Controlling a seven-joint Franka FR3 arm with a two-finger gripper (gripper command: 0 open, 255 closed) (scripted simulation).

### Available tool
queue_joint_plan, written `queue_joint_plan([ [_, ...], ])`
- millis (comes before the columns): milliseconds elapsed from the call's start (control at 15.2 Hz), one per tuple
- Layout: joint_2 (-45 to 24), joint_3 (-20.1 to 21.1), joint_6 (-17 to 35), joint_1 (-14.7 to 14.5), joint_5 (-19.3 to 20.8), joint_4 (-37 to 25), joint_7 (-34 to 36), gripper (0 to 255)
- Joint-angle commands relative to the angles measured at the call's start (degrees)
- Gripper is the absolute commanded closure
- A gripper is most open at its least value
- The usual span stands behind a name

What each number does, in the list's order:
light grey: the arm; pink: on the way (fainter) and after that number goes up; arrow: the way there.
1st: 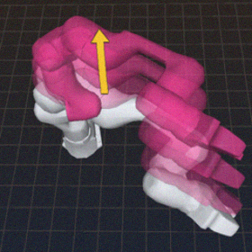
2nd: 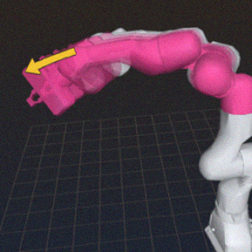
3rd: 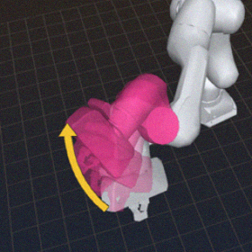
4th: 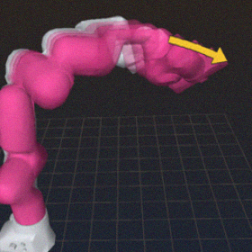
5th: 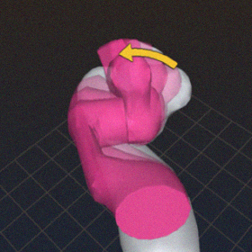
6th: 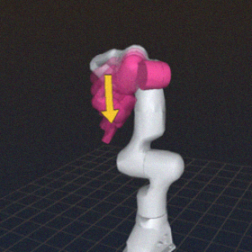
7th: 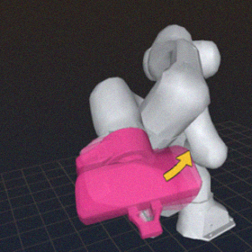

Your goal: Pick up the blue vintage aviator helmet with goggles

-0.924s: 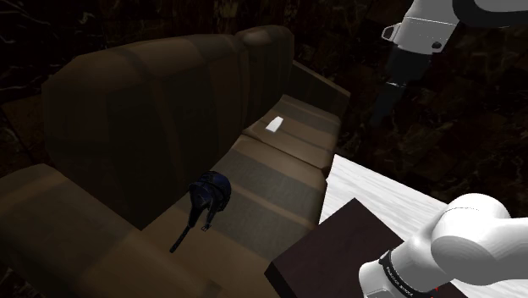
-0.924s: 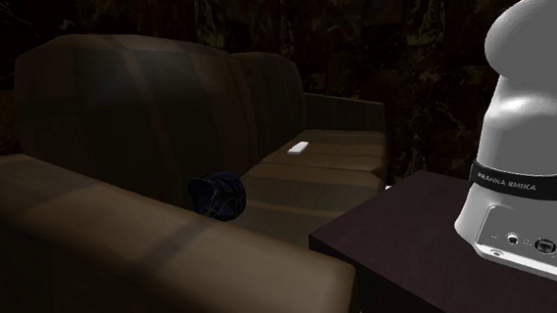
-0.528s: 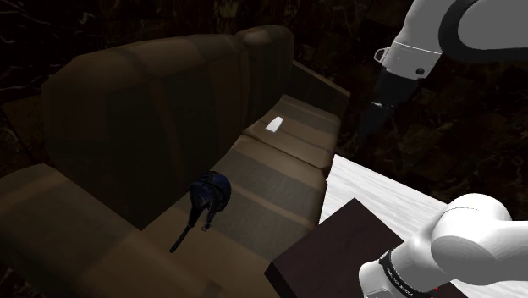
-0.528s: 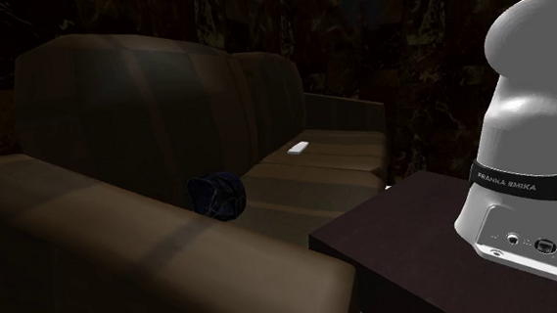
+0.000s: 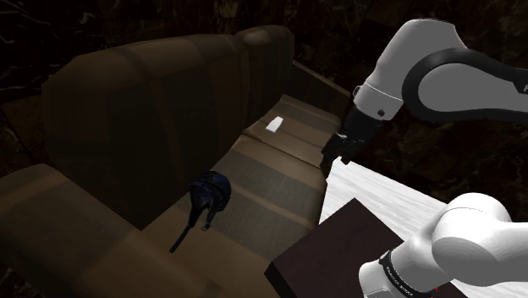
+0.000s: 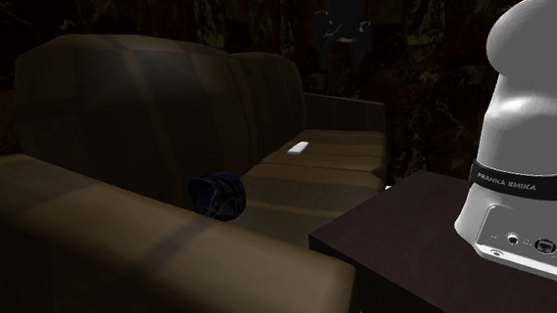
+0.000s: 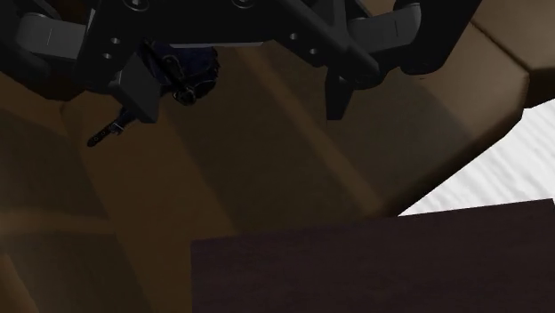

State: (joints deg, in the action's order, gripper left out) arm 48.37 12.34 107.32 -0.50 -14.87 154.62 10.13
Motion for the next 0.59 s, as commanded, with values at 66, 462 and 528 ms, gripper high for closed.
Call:
queue_joint_plan([
  [66, -1.4, 2.8, 8.3, -0.9, -4.7, 4.4, 4.1, 0],
  [462, -10.2, 9.9, 27.1, -3.5, -15.1, 9.0, 11.6, 0],
  [528, -12.5, 11.1, 30.6, -3.9, -16.8, 9.2, 12.6, 0],
])
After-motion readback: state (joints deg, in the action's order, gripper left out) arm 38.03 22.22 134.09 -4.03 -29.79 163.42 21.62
